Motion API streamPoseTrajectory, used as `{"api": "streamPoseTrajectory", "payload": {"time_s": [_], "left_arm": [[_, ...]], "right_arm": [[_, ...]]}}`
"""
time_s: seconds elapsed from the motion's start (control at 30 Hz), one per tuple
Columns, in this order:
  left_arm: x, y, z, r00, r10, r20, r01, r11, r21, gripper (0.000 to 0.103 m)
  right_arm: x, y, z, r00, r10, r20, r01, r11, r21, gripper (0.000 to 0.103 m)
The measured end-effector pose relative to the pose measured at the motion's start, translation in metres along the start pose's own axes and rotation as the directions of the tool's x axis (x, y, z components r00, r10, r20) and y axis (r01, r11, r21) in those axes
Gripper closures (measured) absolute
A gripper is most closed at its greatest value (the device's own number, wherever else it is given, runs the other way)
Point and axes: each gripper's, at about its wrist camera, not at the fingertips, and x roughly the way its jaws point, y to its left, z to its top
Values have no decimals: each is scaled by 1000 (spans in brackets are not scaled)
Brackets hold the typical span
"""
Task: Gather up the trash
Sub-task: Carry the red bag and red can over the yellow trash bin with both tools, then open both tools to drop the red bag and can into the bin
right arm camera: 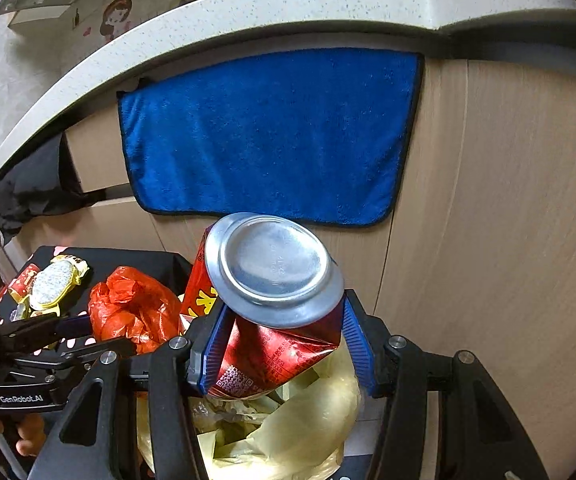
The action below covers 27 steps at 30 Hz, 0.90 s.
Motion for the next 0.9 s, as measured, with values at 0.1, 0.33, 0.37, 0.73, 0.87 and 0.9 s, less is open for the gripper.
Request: {"api": "streamPoseTrajectory", "payload": {"time_s": [0.1, 0.33, 0.37, 0.73, 0.87, 0.9], "left_arm": [[2, 1, -2, 1000, -5, -6, 5, 1000, -4, 40], [9, -8, -5, 999, -38, -20, 39, 998, 50, 34], [10, -9, -6, 999, -30, -20, 31, 998, 57, 34], [-18, 9, 0, 999, -27, 46, 29, 999, -34, 27], [-43, 18, 3, 994, 25, 104, -23, 999, -29, 27], [-50, 22, 3, 992, 46, 121, -42, 998, -37, 27]], "right_arm": [[3, 0, 0, 1000, 0, -3, 0, 1000, 5, 53], [2, 0, -1, 1000, -15, -2, 15, 1000, 12, 53], [3, 1, 0, 1000, -15, -2, 15, 1000, 12, 53], [10, 11, -4, 1000, 9, -9, -9, 999, 42, 52], [21, 17, -10, 999, 34, -41, -32, 998, 47, 48], [23, 19, -11, 998, 38, -45, -36, 998, 48, 46]]}}
